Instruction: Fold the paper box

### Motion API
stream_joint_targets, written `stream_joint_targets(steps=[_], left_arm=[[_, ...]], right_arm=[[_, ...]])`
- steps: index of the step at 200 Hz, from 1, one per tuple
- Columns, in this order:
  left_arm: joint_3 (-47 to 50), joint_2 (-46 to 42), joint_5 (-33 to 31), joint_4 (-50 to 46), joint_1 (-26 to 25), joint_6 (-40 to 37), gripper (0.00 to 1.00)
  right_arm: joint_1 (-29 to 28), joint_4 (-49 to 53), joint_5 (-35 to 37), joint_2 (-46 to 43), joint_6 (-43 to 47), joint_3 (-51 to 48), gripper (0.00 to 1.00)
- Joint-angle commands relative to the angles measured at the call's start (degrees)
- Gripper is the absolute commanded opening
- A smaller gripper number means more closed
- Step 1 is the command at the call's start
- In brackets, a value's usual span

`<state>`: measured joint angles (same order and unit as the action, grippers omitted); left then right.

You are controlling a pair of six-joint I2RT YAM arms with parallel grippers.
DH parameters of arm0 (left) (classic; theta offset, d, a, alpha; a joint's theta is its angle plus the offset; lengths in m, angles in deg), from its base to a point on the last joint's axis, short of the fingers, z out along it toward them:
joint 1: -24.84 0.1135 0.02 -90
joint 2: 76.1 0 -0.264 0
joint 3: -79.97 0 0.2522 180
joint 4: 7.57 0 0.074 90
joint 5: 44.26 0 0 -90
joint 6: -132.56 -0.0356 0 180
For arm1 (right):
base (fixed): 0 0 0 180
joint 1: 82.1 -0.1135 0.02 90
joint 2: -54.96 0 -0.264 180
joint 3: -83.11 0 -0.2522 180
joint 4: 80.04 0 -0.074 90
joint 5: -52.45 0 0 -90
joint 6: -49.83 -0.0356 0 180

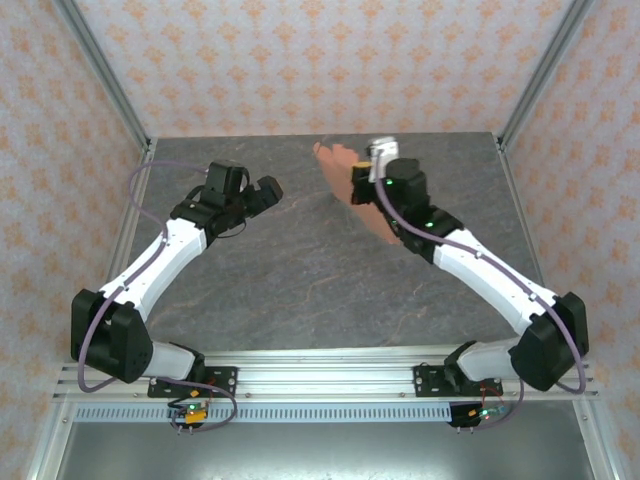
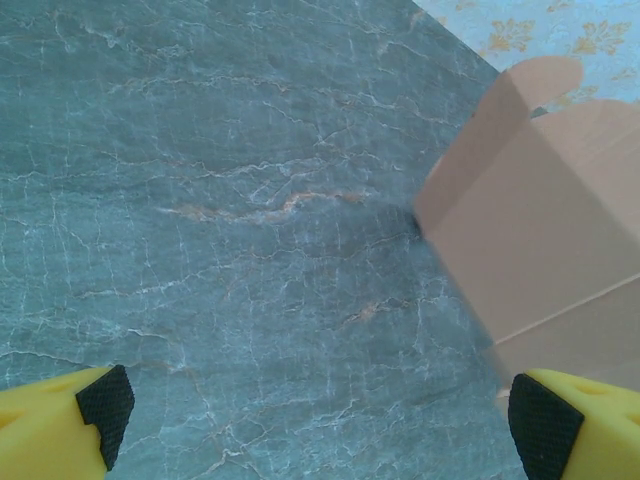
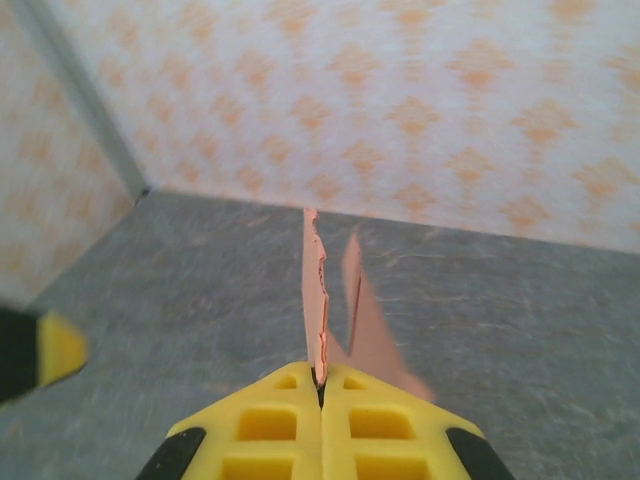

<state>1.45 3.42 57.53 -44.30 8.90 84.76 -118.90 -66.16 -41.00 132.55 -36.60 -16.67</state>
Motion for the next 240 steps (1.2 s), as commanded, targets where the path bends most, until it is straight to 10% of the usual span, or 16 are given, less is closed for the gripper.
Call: stream_joint_targets(steps=[1, 33, 84, 169, 240], left_arm=[[1.02, -1.88, 1.35, 0.27, 1.27, 0.68, 1.00], [6.86, -3.69, 1.96, -0.24, 3.44, 1.22, 1.00], [15.76, -2.20, 5.04, 1.14, 3.64, 1.03, 1.00], [15.93, 7.38, 11.52, 11.40, -4.91, -2.44, 0.81], [15.29, 15.68, 9.13, 16.72, -6.81, -0.85, 0.71]], right_arm=[[-7.16, 8.21, 3.95, 5.66, 11.02, 2.51, 0.01], [-15.30, 6.00, 0.19, 13.90, 3.69, 1.48, 0.32], [-13.66, 2.07, -4.49, 9.73, -4.51, -4.08, 0.57], [13.29, 15.32, -4.13, 20.41, -12.76, 7.06, 0.57], [17.37, 24.34, -9.40, 35.55, -6.39, 19.70, 0.56]])
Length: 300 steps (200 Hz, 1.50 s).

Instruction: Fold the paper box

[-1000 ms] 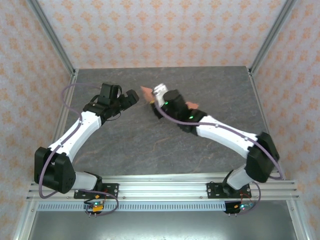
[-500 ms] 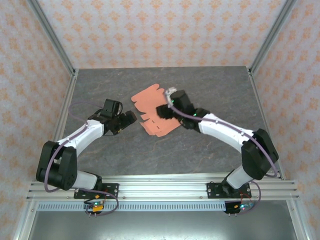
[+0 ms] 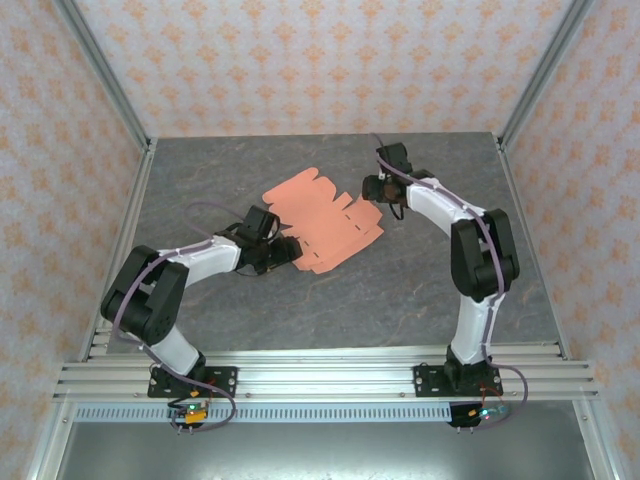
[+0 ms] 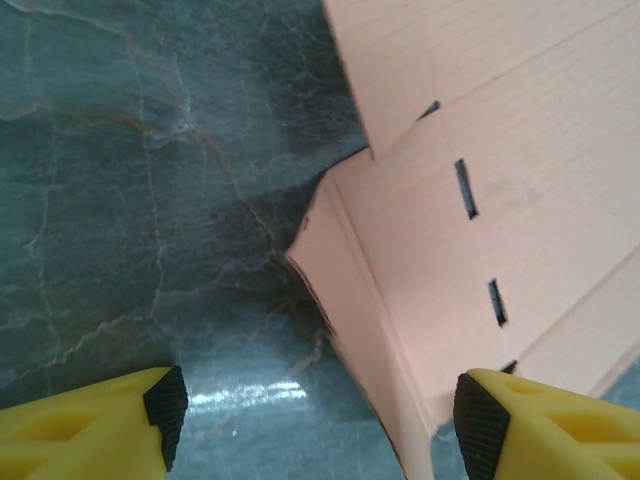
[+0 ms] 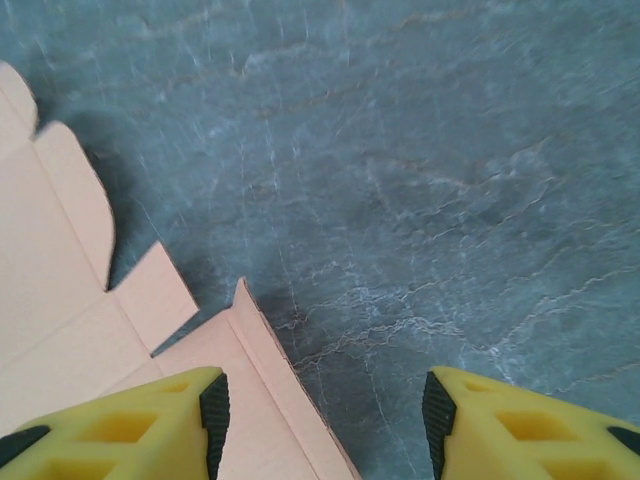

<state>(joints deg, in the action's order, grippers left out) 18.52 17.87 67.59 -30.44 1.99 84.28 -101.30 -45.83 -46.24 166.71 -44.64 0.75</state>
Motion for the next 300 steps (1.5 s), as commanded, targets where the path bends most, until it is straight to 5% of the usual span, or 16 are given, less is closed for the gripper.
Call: stream_joint_targets(steps=[1, 42, 85, 130, 140, 173, 196, 226, 238, 263, 300], left_arm=[[-1.79, 1.31, -0.93, 2.86, 0.13, -0.39, 0.71], [-6.04, 4.16, -2.42, -1.42, 0.09, -5.03, 0.56], [-9.14, 6.57, -2.06, -3.65, 0.19, -7.07, 0.33], [-8.38, 6.32, 1.02, -2.50, 0.15, -6.23, 0.30], [-7.86, 6.16, 1.57, -2.54, 0.11, -6.04, 0.34], [-6.19, 1.18, 0.72, -4.87, 0.13, -6.47, 0.67], [-6.40, -6.80, -3.01, -8.15, 0.18, -7.75, 0.76], [-11.16, -15.77, -7.55, -13.51, 0.63, -12.18, 0.82], [-13.88, -17.60, -8.78, -15.33, 0.62, -15.04, 0.99], [-14.75, -18.58, -12.44, -14.65, 0.75, -20.65, 1.00], [-7.41, -15.17, -8.54, -1.74, 1.49, -19.42, 1.00]], right_arm=[[-0.22, 4.00, -4.37, 1.47, 1.57, 2.27, 0.56], [-0.21, 3.32, -6.52, 5.29, 1.42, 2.17, 0.53], [-0.22, 3.30, -6.35, 5.28, 2.28, 0.43, 0.37], [-0.22, -0.19, -6.03, 2.00, 1.92, -3.66, 0.16], [-0.22, -0.36, -5.73, 1.73, 2.23, -3.72, 0.10], [-0.74, -3.35, -3.83, -2.14, 7.15, -6.67, 0.03], [-1.12, -4.08, -1.95, -5.16, 13.89, -8.20, 0.03], [-3.56, -2.83, -1.38, -7.89, 29.86, -9.89, 0.03], [-4.91, 0.05, -3.63, -8.57, 39.15, -10.33, 0.04], [-7.17, 10.08, -6.08, -8.43, 58.13, -7.83, 0.04], [-10.06, 6.88, -3.89, -6.53, 76.40, -4.99, 0.19]])
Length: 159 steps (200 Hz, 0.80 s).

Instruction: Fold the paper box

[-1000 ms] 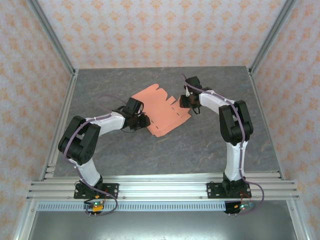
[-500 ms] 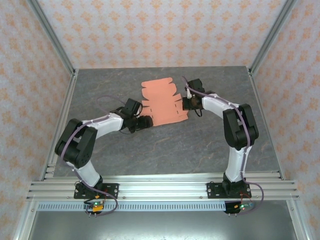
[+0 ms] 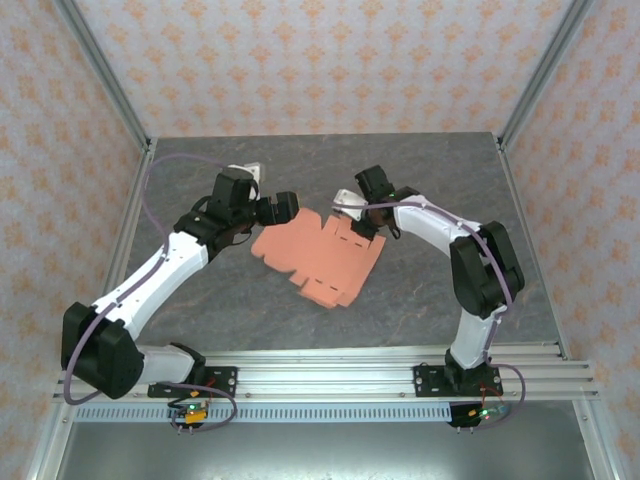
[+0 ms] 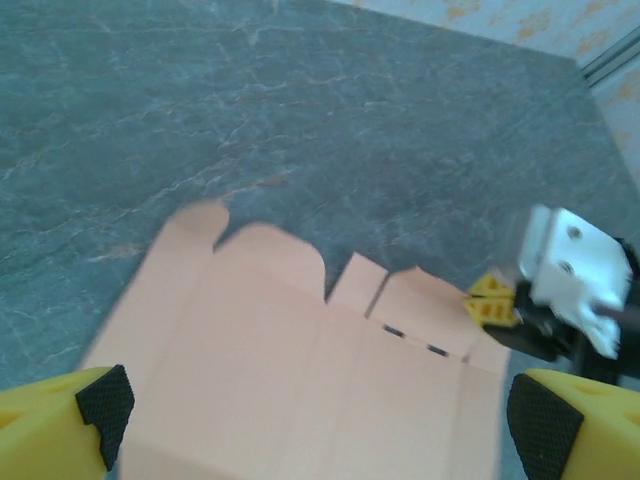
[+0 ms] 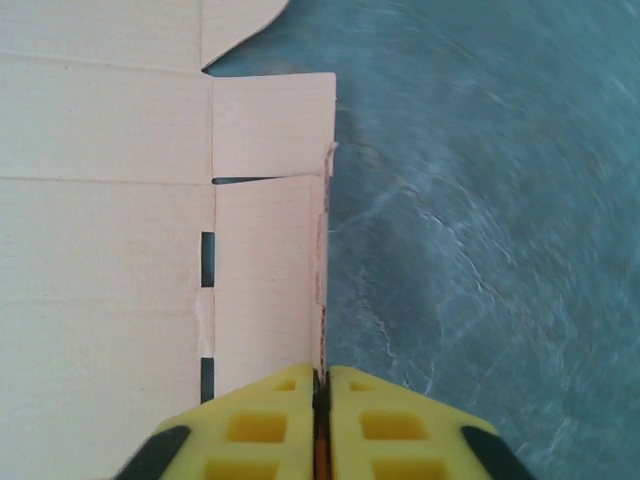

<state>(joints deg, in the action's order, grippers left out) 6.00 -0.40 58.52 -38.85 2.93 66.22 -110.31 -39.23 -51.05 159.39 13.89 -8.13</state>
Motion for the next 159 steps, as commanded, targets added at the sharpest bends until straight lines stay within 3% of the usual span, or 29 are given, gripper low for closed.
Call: stream_joint_targets(steps=[1, 18, 22, 27, 49, 67, 91, 109, 117, 132, 159], left_arm=[[5.37, 3.21, 0.78, 7.35, 0.60, -1.22, 1.00], [8.62, 4.93, 4.73, 16.61, 0.55, -0.39, 0.98], [9.07, 5.30, 5.00, 18.28, 0.51, -0.36, 0.97], [9.67, 5.88, 5.45, 20.37, 0.47, -0.65, 0.97], [9.63, 8.94, 8.36, 27.61, 0.31, -4.04, 0.95], [5.52, 12.41, 11.61, 27.39, -1.09, -11.55, 0.92], [-4.14, 17.85, 15.17, 17.91, -4.38, -28.50, 0.94], [-15.70, 26.09, 19.63, 4.53, -3.92, -38.94, 0.96], [-22.76, 30.79, 20.39, -3.45, -3.80, -42.79, 0.95], [-34.70, 39.83, 23.61, -14.98, -3.58, -48.19, 0.89], [-47.38, 50.11, 28.57, -24.00, -4.12, -53.53, 0.86]], right_arm=[[-1.01, -0.07, 0.92, 0.87, 17.85, 4.04, 0.19], [-0.97, -5.63, 0.21, 1.00, 15.98, 5.64, 0.27], [-1.02, -6.85, -0.16, 0.60, 15.08, 5.62, 0.41], [-0.91, -8.08, -0.71, -0.03, 13.95, 5.49, 0.45], [0.23, -11.59, -2.66, -3.31, 4.97, 3.88, 0.47], [3.39, -16.09, -3.64, -7.54, -13.77, 1.42, 0.47], [11.15, -23.99, -3.81, -15.09, -47.91, -6.92, 0.49], [14.94, -20.09, 1.44, -18.29, -63.25, -9.95, 0.55], [15.24, -14.11, 4.88, -18.66, -66.79, -8.29, 0.58], [15.37, -6.78, 3.77, -18.67, -66.02, -5.76, 0.59], [15.89, -7.71, 2.91, -22.47, -70.35, -9.00, 0.59]])
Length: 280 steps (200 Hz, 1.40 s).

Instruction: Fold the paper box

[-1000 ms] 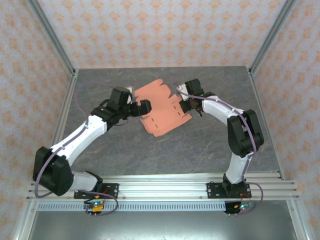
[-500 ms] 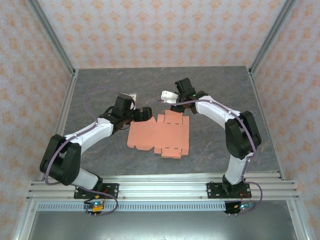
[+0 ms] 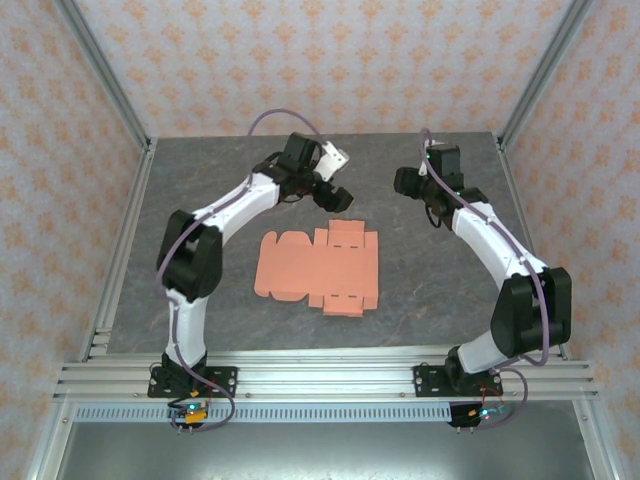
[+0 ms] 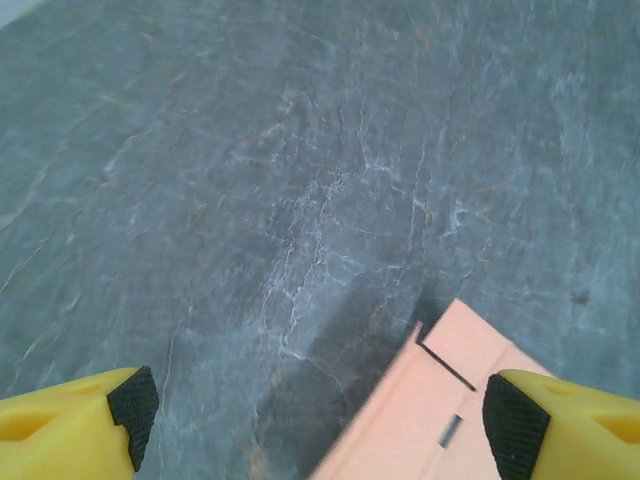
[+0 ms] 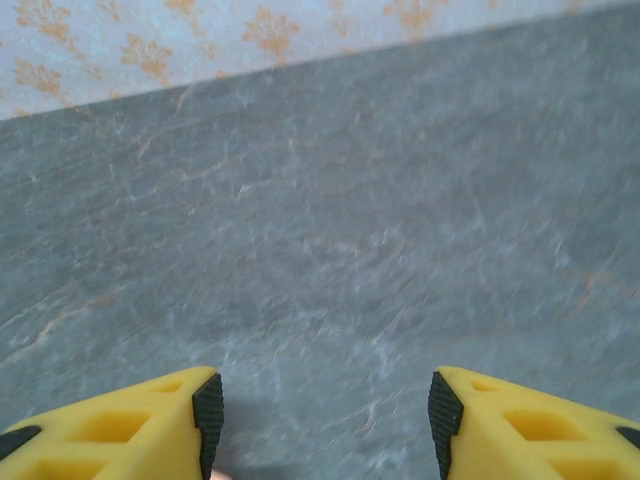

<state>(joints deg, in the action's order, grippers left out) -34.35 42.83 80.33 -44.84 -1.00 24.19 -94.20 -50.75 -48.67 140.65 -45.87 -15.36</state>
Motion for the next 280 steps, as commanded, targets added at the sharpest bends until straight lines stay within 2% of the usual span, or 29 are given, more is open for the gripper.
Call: stream_joint_targets(steps=[1, 34, 68, 80, 93, 109, 126, 169, 188, 214, 251, 280], left_arm=[[-7.42, 7.21, 6.74, -18.08, -0.18, -11.63, 0.86], [-15.39, 13.93, 5.97, -25.10, -1.83, -15.70, 0.75], [-11.92, 14.62, 5.30, -23.09, -2.77, -14.05, 0.69], [-10.48, 14.51, 4.21, -21.67, -2.90, -13.36, 0.59], [-10.28, 14.49, 3.93, -20.77, -2.90, -12.37, 0.41], [-9.53, 13.50, 4.08, -19.18, -2.90, -11.27, 0.26], [-7.26, 11.37, 4.17, -16.27, -2.89, -10.22, 0.05], [-3.94, 7.82, 2.99, -13.19, -2.78, -5.79, 0.04], [-0.79, 5.47, 0.31, -9.74, -2.69, 0.50, 0.04], [7.59, 0.08, -3.87, 0.01, -2.34, 11.74, 0.05], [17.92, -3.58, -6.46, 15.25, 0.35, 38.27, 0.05], [25.04, -3.81, -6.50, 25.43, 1.21, 57.15, 0.07]], right_arm=[[-0.17, 3.77, 0.42, -3.85, -10.71, -1.85, 0.59], [1.15, 4.50, -2.81, -4.60, -12.65, -2.05, 0.60], [1.92, 5.22, -4.36, -4.77, -12.66, -2.06, 0.61], [1.93, 5.06, -4.27, -4.83, -12.63, -2.27, 0.61], [1.90, 4.87, -4.74, -4.75, -12.90, -2.38, 0.60], [1.91, 4.80, -6.00, -4.39, -13.47, -2.25, 0.58], [1.95, 4.77, -7.68, -4.05, -14.02, -2.25, 0.57], [1.93, 5.51, -11.14, -3.30, -14.56, -1.91, 0.56], [1.90, 7.36, -13.85, -2.41, -15.24, -0.53, 0.56], [1.60, 10.86, -16.86, 0.96, -19.28, 2.34, 0.55], [-1.40, 6.17, -16.36, 6.48, -31.36, 3.68, 0.53], [-8.11, 3.44, -14.07, 11.28, -36.50, 5.45, 0.54]])
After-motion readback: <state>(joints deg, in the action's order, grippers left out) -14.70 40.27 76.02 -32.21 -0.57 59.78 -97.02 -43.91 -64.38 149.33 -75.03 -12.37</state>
